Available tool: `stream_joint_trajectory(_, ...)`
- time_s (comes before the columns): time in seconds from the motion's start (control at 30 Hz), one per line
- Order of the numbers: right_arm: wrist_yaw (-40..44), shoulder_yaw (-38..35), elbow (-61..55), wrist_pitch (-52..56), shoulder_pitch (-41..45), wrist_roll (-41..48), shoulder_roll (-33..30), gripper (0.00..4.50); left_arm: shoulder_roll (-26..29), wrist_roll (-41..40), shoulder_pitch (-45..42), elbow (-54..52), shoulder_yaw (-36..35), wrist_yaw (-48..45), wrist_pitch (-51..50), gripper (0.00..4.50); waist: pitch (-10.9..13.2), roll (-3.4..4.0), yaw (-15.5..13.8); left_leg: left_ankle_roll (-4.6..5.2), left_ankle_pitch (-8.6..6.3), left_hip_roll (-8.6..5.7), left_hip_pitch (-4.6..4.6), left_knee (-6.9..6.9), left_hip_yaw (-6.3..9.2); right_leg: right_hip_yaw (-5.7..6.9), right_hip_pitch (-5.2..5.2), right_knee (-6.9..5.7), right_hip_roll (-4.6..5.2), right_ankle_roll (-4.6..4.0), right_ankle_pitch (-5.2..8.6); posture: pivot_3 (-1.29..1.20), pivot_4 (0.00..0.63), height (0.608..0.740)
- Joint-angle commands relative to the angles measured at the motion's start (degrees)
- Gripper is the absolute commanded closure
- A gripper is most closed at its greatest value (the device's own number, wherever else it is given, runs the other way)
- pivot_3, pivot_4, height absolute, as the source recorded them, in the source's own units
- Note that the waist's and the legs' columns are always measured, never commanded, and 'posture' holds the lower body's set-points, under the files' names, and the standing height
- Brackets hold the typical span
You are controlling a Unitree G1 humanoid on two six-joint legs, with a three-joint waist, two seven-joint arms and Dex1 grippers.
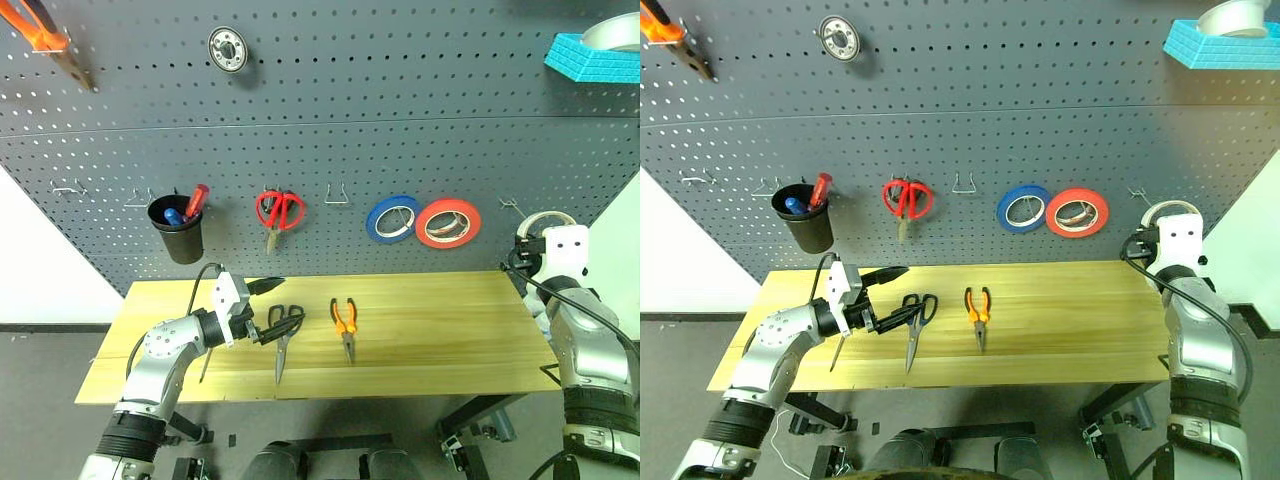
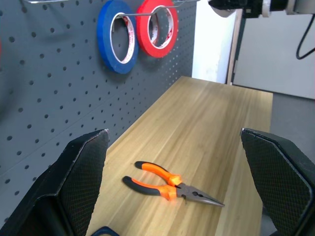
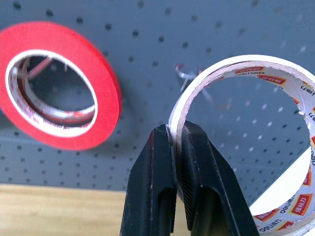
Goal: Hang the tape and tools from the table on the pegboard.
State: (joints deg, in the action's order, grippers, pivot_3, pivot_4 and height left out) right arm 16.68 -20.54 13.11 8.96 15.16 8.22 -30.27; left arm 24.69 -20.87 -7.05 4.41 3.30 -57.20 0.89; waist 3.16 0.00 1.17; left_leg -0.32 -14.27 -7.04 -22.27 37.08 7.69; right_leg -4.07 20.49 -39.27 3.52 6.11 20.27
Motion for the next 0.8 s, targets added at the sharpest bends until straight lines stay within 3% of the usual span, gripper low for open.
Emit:
stream_joint_trajectory(0.03,-0.2,-0.1,0.2,-2.4,2.6,0.8,0.1,4.43,0.2,-0.2,-0.4,-2.1,-0.9,0.3,0.8,0.02,0.0,0.0,0.0,0.0,0.0,0.0,0.0,0.0,0.0,0.0,0.0,-0.01,0.0,0.0,0.0,-0.04,0.0,0.717)
stream_joint_trajectory(0.8,0.2,4.3,15.4,-9.2,11.2,-0.3,2.3,4.43,2.8,-2.0,4.7,-10.6,-2.4,1.7,-3.1,0.02,0.0,0.04,-0.3,0.0,0.0,0.0,0.01,-0.01,0.0,-0.01,0.01,-0.04,-0.02,0.0,0.0,0.0,0.0,0.717)
